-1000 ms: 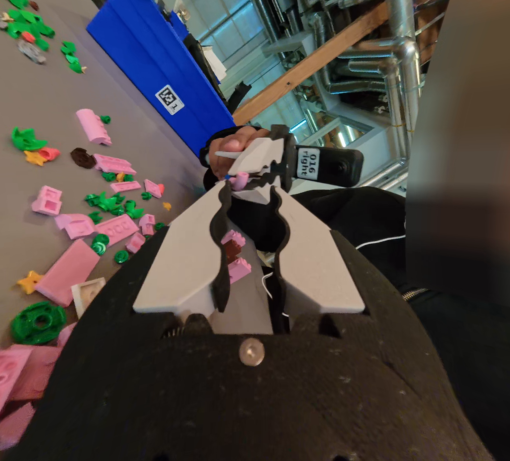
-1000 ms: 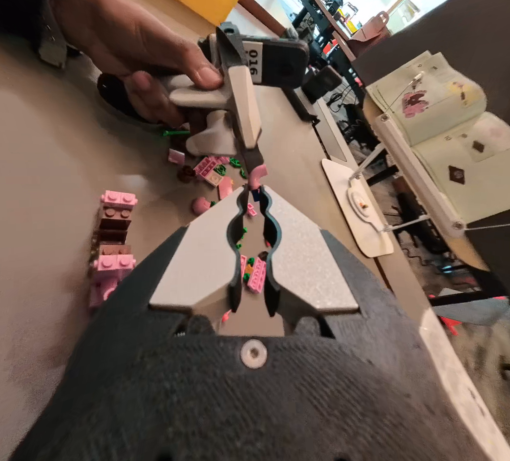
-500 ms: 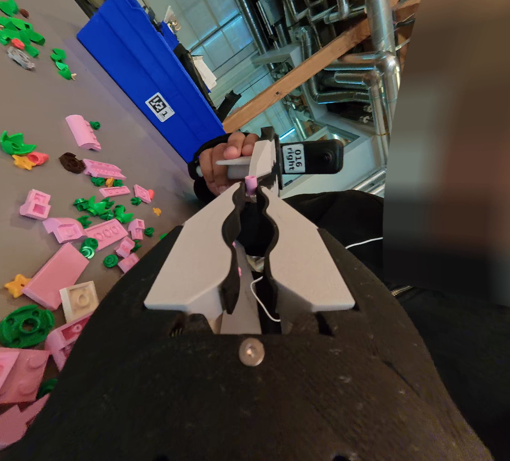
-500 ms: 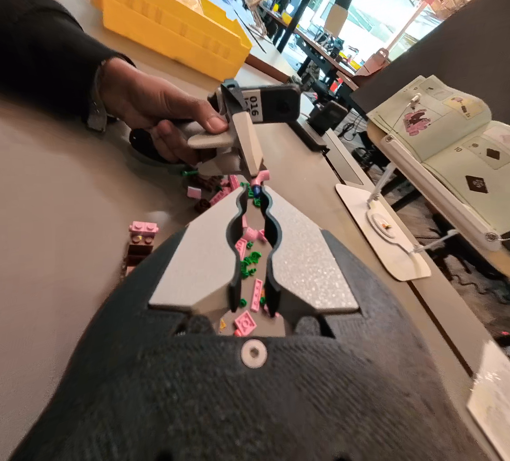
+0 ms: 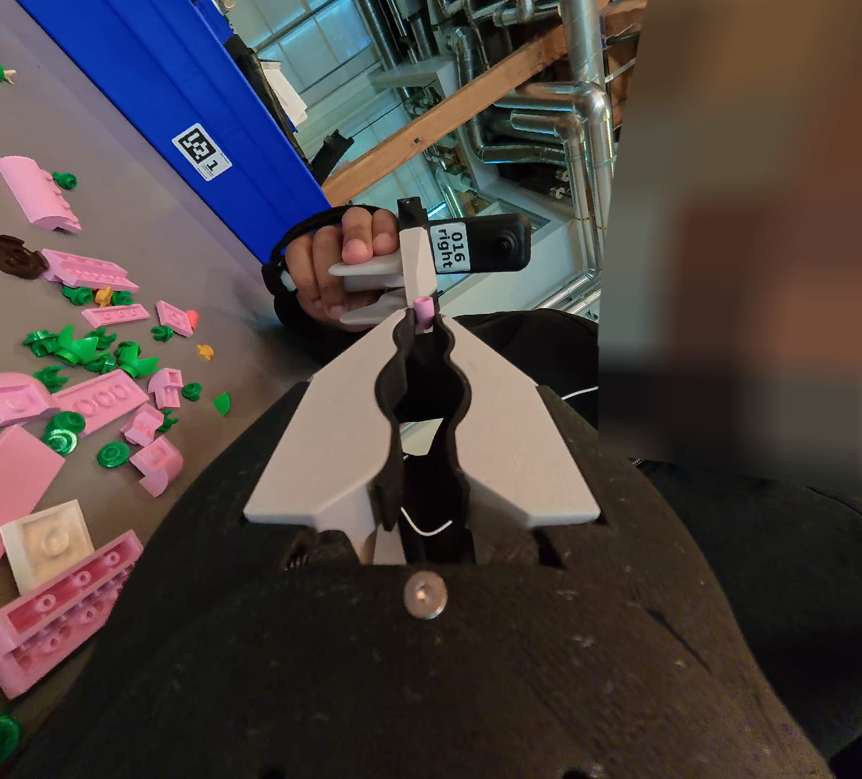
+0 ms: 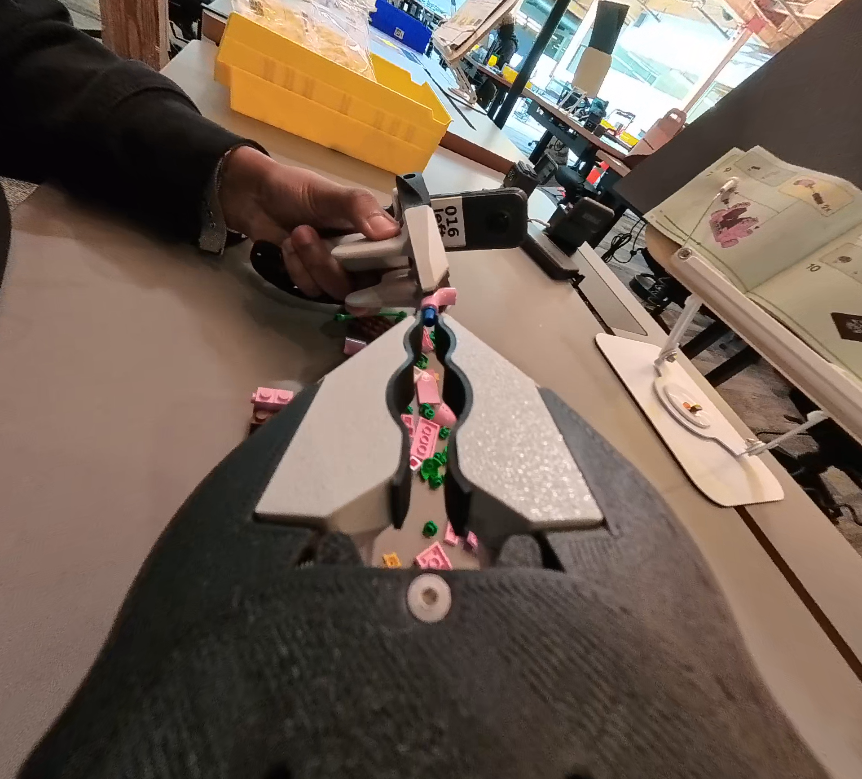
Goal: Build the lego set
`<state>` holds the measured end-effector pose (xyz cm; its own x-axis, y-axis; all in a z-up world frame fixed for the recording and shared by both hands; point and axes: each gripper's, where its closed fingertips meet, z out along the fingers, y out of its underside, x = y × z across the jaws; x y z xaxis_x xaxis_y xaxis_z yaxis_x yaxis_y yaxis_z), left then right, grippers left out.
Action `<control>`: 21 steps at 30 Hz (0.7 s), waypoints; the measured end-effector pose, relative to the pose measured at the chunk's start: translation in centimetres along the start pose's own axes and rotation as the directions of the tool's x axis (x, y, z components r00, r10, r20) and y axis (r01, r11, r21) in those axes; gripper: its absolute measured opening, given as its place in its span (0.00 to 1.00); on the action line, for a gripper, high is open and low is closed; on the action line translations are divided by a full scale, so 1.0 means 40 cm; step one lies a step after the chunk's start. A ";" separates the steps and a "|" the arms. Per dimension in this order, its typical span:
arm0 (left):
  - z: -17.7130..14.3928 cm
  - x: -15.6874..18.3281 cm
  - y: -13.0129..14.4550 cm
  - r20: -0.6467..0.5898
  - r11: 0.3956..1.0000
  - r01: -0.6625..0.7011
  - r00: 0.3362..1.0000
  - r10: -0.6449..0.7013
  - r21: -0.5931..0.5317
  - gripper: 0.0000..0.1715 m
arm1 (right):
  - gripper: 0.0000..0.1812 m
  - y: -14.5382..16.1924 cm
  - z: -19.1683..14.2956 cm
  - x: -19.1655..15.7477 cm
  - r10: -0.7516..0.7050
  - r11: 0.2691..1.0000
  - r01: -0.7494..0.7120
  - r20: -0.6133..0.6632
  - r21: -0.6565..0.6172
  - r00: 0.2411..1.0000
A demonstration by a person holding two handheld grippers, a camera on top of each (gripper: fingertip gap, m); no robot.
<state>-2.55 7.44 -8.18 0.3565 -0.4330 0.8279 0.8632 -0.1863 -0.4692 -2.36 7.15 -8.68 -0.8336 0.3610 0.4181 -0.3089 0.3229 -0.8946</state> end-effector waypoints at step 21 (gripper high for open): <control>0.010 -0.004 0.012 -0.011 1.000 0.028 1.000 -0.028 -0.008 0.03 | 0.01 -0.008 -0.004 -0.003 -0.030 1.000 0.030 0.001 -0.007 1.000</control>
<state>-2.05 7.75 -8.41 0.3281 -0.4377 0.8371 0.8699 -0.2056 -0.4484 -2.07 7.16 -8.44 -0.8246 0.3501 0.4443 -0.3302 0.3399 -0.8806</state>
